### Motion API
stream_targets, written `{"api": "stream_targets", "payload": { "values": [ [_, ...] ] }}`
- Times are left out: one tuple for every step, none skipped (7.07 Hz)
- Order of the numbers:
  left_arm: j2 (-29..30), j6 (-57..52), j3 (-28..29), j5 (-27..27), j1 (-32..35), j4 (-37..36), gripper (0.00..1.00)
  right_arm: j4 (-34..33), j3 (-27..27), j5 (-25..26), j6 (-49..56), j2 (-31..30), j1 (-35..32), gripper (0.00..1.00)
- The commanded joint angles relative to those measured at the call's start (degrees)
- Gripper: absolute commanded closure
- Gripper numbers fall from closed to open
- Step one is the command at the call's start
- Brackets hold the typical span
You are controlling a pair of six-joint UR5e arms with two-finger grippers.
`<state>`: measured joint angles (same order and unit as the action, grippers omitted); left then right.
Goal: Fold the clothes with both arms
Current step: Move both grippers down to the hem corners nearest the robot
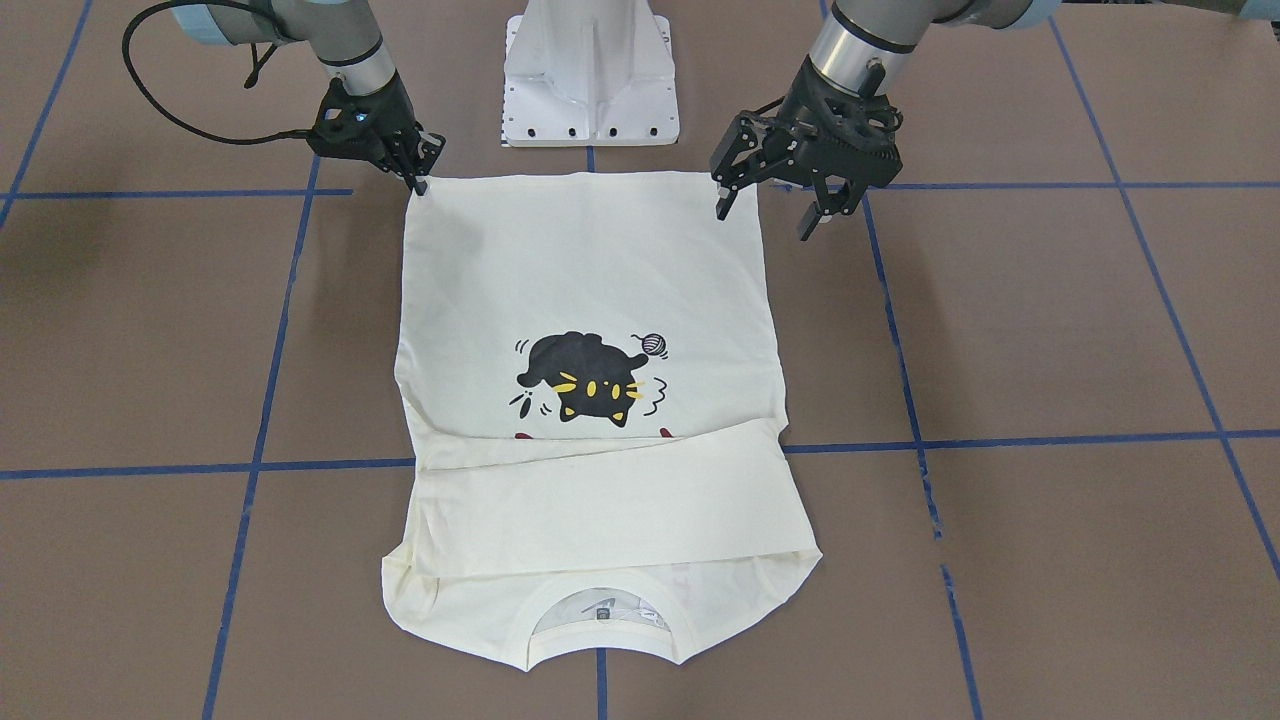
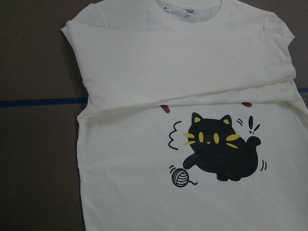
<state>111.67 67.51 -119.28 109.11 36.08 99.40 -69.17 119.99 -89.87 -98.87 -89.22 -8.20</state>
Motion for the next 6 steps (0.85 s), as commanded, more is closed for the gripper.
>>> {"api": "stream_targets", "payload": {
  "values": [
    [-4.2,13.7,-0.2,-2.3,-7.0,1.9,0.0,0.0,3.3,0.1,0.0,-1.2,-0.1,1.0],
    [-6.9,19.9,-0.3,-4.9,-13.3,1.8,0.02,0.3,4.1,0.1,0.0,-2.1,-0.2,1.0],
    [-8.6,25.9,-0.3,-11.4,-19.8,1.6,0.07,0.3,4.5,0.1,0.0,-2.2,-0.3,1.0],
    [-9.6,29.4,-0.2,-12.4,-23.6,0.8,0.09,0.4,4.7,0.1,0.0,-2.1,-0.5,1.0],
    [-11.1,31.7,0.0,-13.1,-26.4,0.7,0.09,0.4,5.3,0.1,0.0,-2.0,-0.7,1.0],
    [-12.7,32.1,0.1,-13.3,-27.5,0.7,0.09,0.4,5.5,0.1,0.1,-2.1,-0.7,1.0]
  ]
}}
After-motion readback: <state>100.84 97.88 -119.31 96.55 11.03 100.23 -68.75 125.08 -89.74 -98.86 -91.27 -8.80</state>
